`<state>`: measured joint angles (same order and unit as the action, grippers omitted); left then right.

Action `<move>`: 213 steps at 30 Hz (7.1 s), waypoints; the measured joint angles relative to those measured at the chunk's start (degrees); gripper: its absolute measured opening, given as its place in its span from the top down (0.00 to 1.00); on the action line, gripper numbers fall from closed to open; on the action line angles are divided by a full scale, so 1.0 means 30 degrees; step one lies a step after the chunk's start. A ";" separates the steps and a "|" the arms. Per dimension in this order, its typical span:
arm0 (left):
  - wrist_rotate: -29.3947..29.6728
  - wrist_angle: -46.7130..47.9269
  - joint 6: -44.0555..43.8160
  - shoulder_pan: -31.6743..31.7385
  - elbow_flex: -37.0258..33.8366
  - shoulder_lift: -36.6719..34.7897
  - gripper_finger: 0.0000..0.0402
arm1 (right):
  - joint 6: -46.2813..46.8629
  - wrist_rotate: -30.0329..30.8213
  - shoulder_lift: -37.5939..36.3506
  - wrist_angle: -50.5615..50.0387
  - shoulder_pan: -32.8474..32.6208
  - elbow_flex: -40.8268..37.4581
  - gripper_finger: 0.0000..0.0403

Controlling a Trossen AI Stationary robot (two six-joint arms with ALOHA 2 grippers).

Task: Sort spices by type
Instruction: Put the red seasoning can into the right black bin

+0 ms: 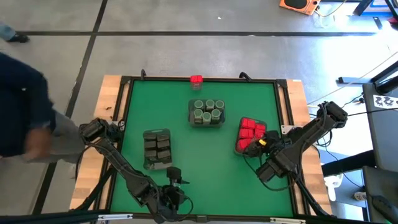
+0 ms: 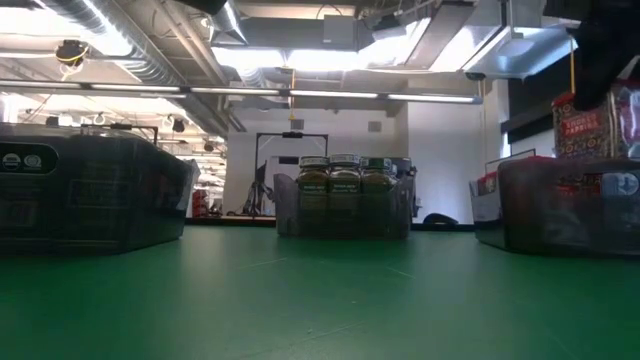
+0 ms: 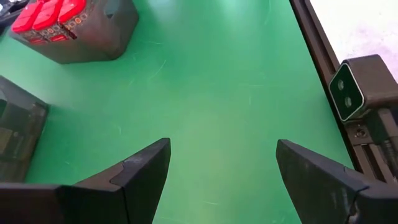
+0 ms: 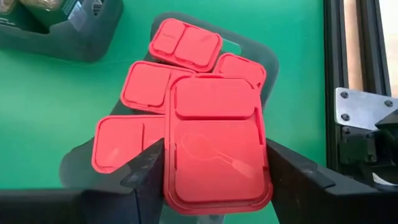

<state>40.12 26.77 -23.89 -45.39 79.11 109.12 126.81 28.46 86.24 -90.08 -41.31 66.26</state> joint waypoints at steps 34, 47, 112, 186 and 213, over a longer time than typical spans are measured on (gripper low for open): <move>-0.1195 0.1286 0.0686 -0.0882 0.0000 0.0000 0.28 | -0.6776 -0.2755 -0.0530 0.0072 0.3987 0.2340 0.44; -0.1188 0.1256 0.0410 -0.0998 0.0000 0.0000 0.28 | -0.7643 -0.5184 -0.1469 0.0018 0.4519 0.1528 0.44; -0.3282 0.1636 0.6457 0.9857 -0.4830 -0.8809 0.28 | -2.0147 0.4037 0.1078 0.5391 0.3532 0.3025 0.28; -1.6215 -0.0956 1.6073 2.8742 0.3282 0.3765 0.43 | -2.9947 0.3997 -0.4299 1.1105 1.0414 -0.6038 0.28; -0.9686 0.0619 1.4935 2.1408 0.3293 -0.2145 0.47 | -2.7726 0.3638 -0.4342 0.8373 0.6367 -0.1968 0.28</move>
<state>11.06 28.63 20.92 18.84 88.99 102.69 43.63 39.37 73.21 -64.97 -22.20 60.35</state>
